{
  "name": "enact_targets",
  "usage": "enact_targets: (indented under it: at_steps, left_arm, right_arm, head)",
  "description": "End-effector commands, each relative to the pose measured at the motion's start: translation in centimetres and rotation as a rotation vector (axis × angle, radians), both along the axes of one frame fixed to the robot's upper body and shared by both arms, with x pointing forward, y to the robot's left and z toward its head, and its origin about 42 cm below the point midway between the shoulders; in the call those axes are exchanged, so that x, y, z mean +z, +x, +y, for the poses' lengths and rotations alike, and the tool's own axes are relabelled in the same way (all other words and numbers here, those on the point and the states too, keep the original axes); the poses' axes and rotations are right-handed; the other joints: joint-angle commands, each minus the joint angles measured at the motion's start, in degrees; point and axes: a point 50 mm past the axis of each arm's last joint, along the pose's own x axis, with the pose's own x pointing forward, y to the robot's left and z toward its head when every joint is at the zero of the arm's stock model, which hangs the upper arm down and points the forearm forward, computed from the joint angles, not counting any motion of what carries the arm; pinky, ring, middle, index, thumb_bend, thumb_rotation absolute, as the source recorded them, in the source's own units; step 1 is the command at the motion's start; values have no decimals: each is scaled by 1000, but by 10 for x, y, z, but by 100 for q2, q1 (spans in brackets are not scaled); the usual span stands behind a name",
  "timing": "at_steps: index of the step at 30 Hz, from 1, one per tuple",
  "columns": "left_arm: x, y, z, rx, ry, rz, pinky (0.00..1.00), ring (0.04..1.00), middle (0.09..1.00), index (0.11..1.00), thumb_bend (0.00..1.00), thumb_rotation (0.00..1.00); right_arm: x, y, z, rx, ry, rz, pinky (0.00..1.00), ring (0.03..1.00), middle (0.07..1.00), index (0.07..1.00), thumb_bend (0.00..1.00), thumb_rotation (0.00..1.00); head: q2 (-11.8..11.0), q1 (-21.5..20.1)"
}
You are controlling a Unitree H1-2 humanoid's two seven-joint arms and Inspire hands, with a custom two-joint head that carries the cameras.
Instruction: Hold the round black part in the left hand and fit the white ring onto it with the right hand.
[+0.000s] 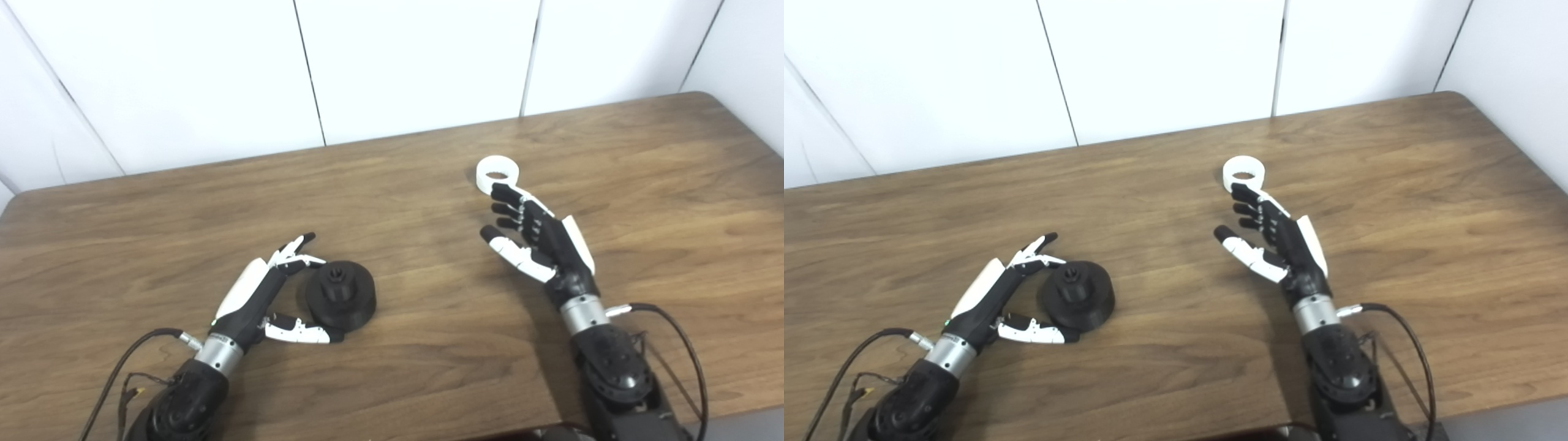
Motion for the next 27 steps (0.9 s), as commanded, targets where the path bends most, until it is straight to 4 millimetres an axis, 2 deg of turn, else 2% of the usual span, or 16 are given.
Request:
enact_targets:
  at_steps: [1, 6, 11, 16, 23, 27]
  left_arm:
    - [-6, -3, 2, -30, 37, 60, 1000, 1000, 1000, 637, 914, 336]
    - [-5, -1, 3, -24, 36, 60, 1000, 1000, 1000, 637, 921, 341]
    - [-6, 0, 2, -22, 26, 53, 1000, 1000, 1000, 635, 920, 337]
    - [-7, 1, 3, -25, 33, 56, 1000, 1000, 1000, 637, 914, 336]
    - [-7, 2, 3, -23, 28, 56, 1000, 1000, 1000, 633, 925, 342]
    - [-6, 2, 3, -19, 34, 51, 1000, 1000, 1000, 633, 923, 333]
  right_arm:
    - [33, 11, -14, -6, -83, -101, 739, 812, 840, 825, 641, 427]
    - [48, 19, -33, -57, -178, -129, 744, 817, 844, 805, 638, 326]
    - [65, 31, -49, -94, -252, -155, 750, 822, 849, 802, 627, 340]
    - [74, 42, -60, -137, -301, -150, 712, 817, 847, 796, 633, 349]
    - [85, 60, -66, -152, -370, -87, 846, 881, 870, 812, 653, 382]
    - [89, 72, -67, -149, -412, -38, 873, 928, 905, 820, 690, 393]
  head:
    - [4, -1]
    - [-10, -26]
    - [-42, -31]
    - [-46, -1]
    - [-73, 11]
    - [-81, 39]
